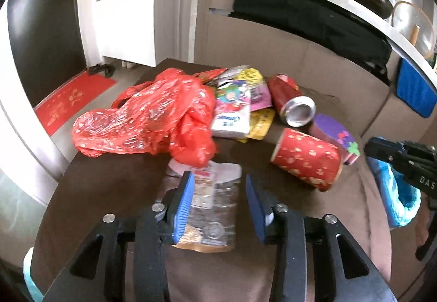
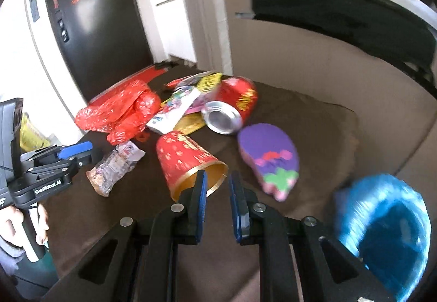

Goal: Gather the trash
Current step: 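Move the right tool to the purple foam piece and close on it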

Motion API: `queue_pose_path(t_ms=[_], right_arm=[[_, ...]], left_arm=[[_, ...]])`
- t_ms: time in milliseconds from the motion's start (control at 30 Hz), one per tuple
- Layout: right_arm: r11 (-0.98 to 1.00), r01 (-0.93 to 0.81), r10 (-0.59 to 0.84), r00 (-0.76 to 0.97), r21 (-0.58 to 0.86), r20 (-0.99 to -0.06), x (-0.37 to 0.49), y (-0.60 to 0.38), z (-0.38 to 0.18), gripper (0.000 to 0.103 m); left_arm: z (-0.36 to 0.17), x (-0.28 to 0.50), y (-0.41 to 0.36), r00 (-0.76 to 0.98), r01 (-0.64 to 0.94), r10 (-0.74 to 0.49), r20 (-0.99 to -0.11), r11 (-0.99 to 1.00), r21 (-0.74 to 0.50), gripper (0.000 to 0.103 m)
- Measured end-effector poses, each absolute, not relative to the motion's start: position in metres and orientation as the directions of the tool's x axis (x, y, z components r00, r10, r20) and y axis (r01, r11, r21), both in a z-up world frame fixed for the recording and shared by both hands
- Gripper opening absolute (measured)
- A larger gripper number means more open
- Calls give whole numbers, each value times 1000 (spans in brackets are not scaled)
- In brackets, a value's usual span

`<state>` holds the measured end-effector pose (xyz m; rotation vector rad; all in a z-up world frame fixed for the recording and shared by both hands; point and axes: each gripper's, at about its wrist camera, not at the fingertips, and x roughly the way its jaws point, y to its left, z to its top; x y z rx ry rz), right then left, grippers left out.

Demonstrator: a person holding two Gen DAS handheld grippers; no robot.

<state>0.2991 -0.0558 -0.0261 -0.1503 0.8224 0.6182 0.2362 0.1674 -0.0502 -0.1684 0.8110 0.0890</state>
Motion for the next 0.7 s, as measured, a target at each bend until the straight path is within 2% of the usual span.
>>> queue_pose_path(t_ms=[233, 467, 633, 667, 700], right_arm=[[806, -590, 423, 514, 50, -746, 343, -14, -26, 16], [858, -513, 351, 543, 30, -763, 381, -44, -39, 16], [889, -435, 360, 470, 143, -806, 408, -79, -76, 16], [873, -449, 421, 501, 189, -756, 406, -85, -76, 22], [873, -449, 421, 501, 189, -756, 406, -85, -76, 28]], left_arm=[[-49, 257, 180, 694, -125, -56, -717, 973, -196, 45], [-45, 289, 169, 692, -61, -125, -711, 971, -230, 46], [-56, 302, 156, 667, -45, -161, -728, 966, -254, 46], [-59, 304, 153, 663, -45, -160, -732, 967, -252, 46], [-61, 306, 151, 656, -46, -159, -737, 967, -250, 46]])
